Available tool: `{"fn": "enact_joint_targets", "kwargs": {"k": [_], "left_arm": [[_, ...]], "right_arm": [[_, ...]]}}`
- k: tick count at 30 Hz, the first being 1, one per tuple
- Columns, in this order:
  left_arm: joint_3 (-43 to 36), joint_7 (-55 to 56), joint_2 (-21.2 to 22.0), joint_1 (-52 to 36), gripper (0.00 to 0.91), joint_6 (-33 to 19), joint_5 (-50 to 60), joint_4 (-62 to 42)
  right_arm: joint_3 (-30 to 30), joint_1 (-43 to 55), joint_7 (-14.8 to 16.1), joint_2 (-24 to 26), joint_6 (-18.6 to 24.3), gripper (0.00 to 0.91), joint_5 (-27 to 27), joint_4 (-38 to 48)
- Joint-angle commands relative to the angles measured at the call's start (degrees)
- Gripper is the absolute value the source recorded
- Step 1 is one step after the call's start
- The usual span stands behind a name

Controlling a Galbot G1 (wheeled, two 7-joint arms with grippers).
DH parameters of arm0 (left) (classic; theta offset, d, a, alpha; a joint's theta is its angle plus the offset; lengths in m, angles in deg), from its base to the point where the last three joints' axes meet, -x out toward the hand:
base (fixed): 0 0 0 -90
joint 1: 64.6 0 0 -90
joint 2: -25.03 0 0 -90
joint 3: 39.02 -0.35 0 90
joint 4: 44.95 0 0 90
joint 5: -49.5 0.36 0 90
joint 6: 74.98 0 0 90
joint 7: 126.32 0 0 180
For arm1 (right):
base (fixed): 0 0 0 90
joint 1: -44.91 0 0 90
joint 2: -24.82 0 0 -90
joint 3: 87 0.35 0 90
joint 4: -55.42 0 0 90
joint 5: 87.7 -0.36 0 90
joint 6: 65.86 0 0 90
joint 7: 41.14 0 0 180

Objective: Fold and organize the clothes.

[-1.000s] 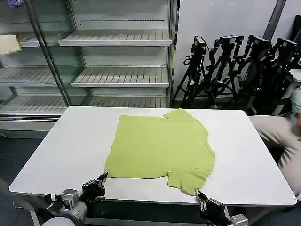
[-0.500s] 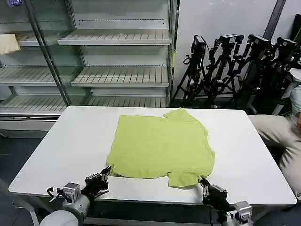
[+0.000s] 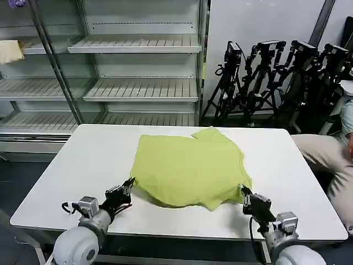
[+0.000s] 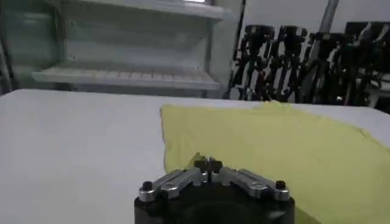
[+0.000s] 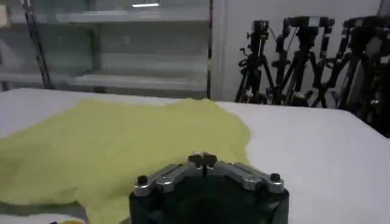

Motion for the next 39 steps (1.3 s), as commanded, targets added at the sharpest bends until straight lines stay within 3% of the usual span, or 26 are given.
{"fn": "enact_joint_targets", "kwargs": {"k": [1,20,39], "left_arm": [[-1.22,-0.02,0.26,-5.70,0.010,-0.53,-1.51,-4.60],[-3.61,0.34,2.11,-12.22,0.010,-0.35,-1.29,-12.63],[-5.89,-0.02,0.52,-16.28,0.020,-0.31,-1.34,-15.91]], "right_arm": [[-0.39,5.37,-0.15,0.06,0.37,0.000,-0.01,3.56],[-4.36,14.44,1.02,-0.66,2.51,0.000,1.34,13.51],[-7.02,19.85,1.77,-0.87,3.58,0.000,3.74,19.07]]}}
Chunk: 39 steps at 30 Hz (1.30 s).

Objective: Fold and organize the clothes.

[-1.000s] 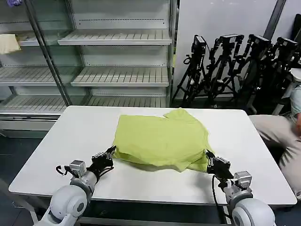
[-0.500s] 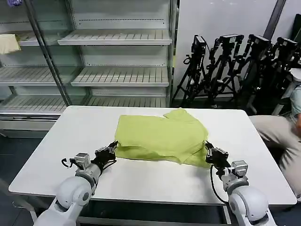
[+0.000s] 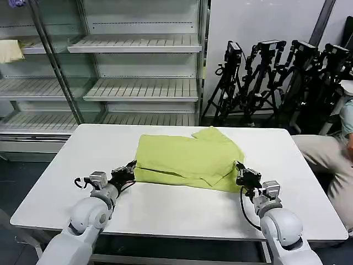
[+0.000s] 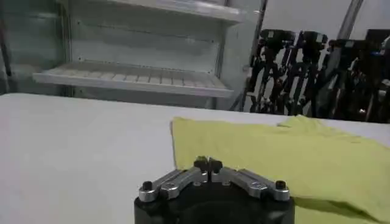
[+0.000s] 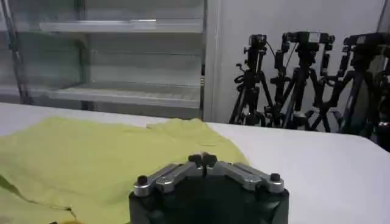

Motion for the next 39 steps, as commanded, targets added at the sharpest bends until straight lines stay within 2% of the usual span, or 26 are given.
{"fn": "enact_joint_targets", "kwargs": {"k": [1,17,18,19,20,27,32,36,39], "left_arm": [[-0.93,-0.29,-0.98,-2.24,0.010,-0.03,0.10,-2.10],[-2.57,-0.99,-2.07,-4.78,0.020,-0.73,0.58,-5.68],[-2.56,-0.89,-1.92,-4.82,0.020,-0.79,0.93,-5.93],[-2.54,-0.79,-1.81,-4.77,0.030,-0.56,1.40,-6.00],[-2.52,-0.79,-1.74,-4.72,0.907,-0.50,1.59,-6.02],[-1.37,-0.48,-1.92,-3.62,0.907,-0.39,2.14,-4.85],[0.15,-0.23,-3.15,-2.14,0.907,-0.31,1.19,-1.41],[1.35,0.31,-4.91,0.55,0.907,-0.21,-1.30,2.04],[1.23,0.26,-5.72,2.58,0.907,2.13,-1.48,3.73]], "right_arm": [[-1.33,3.82,0.16,0.17,0.10,0.000,0.59,2.72],[-2.23,4.82,0.38,-0.06,0.34,0.000,0.91,4.66],[-2.57,4.97,-0.52,-0.20,-0.18,0.000,1.68,4.87],[-2.72,5.14,-0.81,-0.49,-0.61,0.060,2.73,5.24],[-2.69,5.22,-0.60,-0.64,-0.59,0.907,3.00,5.51],[-2.64,7.63,-1.18,-1.89,1.09,0.907,2.88,9.84],[-1.45,6.54,-1.90,-1.18,0.02,0.907,1.53,7.15],[0.13,-0.23,-2.94,0.48,-3.57,0.907,-0.53,-0.53],[1.45,-3.77,-4.30,1.17,-7.04,0.907,-1.79,-4.98]]}}
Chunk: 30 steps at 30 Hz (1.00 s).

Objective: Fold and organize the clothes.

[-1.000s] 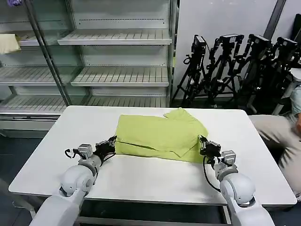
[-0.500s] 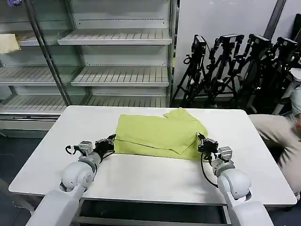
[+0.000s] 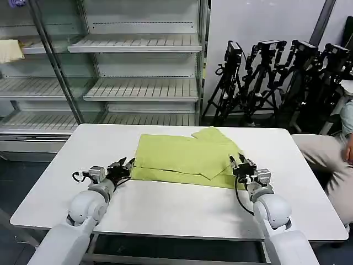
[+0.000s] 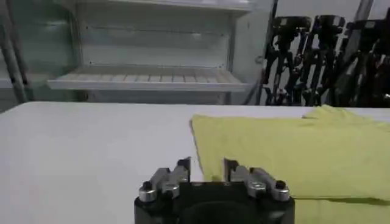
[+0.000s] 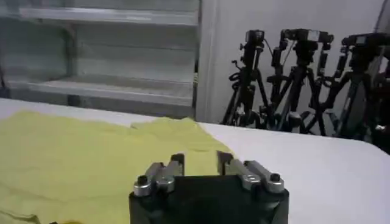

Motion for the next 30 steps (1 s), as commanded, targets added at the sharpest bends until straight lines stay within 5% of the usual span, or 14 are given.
{"fn": "enact_joint_targets", "kwargs": {"k": [1,14,15,16,17,18,19,20,21,30], "left_arm": [[1.20,0.21,-2.56,5.27,0.907,3.73,-2.01,6.42],[1.21,0.14,-1.38,7.55,0.907,4.58,0.01,4.87],[1.13,0.36,-1.18,7.33,0.907,4.59,0.19,4.59],[1.06,0.40,-1.13,7.20,0.907,4.59,0.13,4.55],[0.95,0.39,-1.04,7.09,0.877,4.59,0.12,4.24],[0.84,0.50,-1.02,7.09,0.705,4.58,0.09,4.27],[0.74,0.55,-0.94,7.13,0.212,4.56,0.07,4.28],[0.61,0.55,-0.88,7.19,0.071,4.56,0.02,4.30],[0.54,0.57,-0.84,7.22,0.010,4.55,0.02,4.31],[0.08,1.42,-0.56,6.94,0.020,4.56,-0.54,4.17]], "right_arm": [[2.41,-7.95,-2.04,1.19,-5.78,0.907,-2.97,-10.15],[3.56,-14.17,-1.58,2.53,-5.85,0.907,-3.65,-12.04],[3.30,-14.53,-1.37,2.55,-5.84,0.665,-3.69,-12.26],[3.05,-14.70,-1.51,2.58,-5.86,0.191,-3.73,-12.23],[2.59,-14.70,-1.70,2.84,-5.86,0.040,-3.99,-11.75],[2.42,-14.70,-1.69,3.00,-5.86,0.000,-4.01,-11.47],[2.13,-14.70,-1.66,3.24,-5.86,0.000,-4.01,-11.05],[1.92,-14.63,-1.63,3.42,-5.83,0.000,-4.01,-10.40],[1.82,-14.55,-1.66,3.43,-5.81,0.000,-3.99,-10.09],[0.90,-13.54,-1.63,3.30,-5.79,0.000,-6.55,-7.39]]}}
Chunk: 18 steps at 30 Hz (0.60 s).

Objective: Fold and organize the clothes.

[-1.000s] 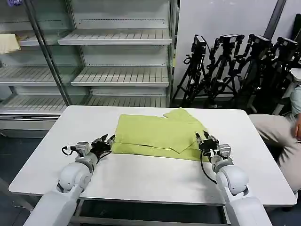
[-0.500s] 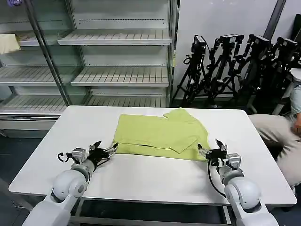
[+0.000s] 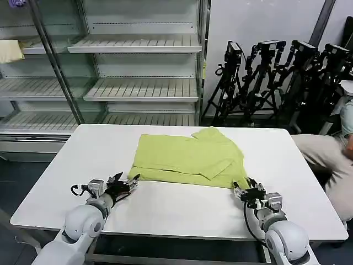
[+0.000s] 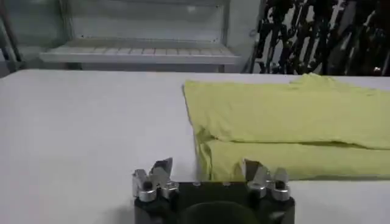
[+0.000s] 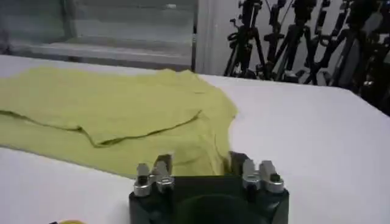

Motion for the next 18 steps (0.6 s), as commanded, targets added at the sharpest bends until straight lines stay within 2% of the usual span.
{"fn": "enact_joint_targets", "kwargs": {"k": [1,4,10,18], "left_arm": [[-0.14,0.42,0.01,0.47,0.010,0.42,0.01,-0.03],[-0.09,0.40,0.00,0.91,0.010,0.41,0.01,0.08],[1.07,-0.43,-0.95,4.79,0.010,-0.06,0.32,3.20],[8.69,-1.36,-2.10,18.93,0.010,-0.58,0.26,14.64]], "right_arm": [[-0.44,-1.08,-0.27,0.31,-0.63,0.000,-2.36,1.62],[-0.24,-1.16,-0.28,0.35,-0.61,0.000,-2.97,1.71],[1.35,-5.39,0.64,0.59,-0.59,0.000,-2.26,-4.35],[5.52,-17.63,3.36,-0.39,1.60,0.000,1.77,-13.58]]}}
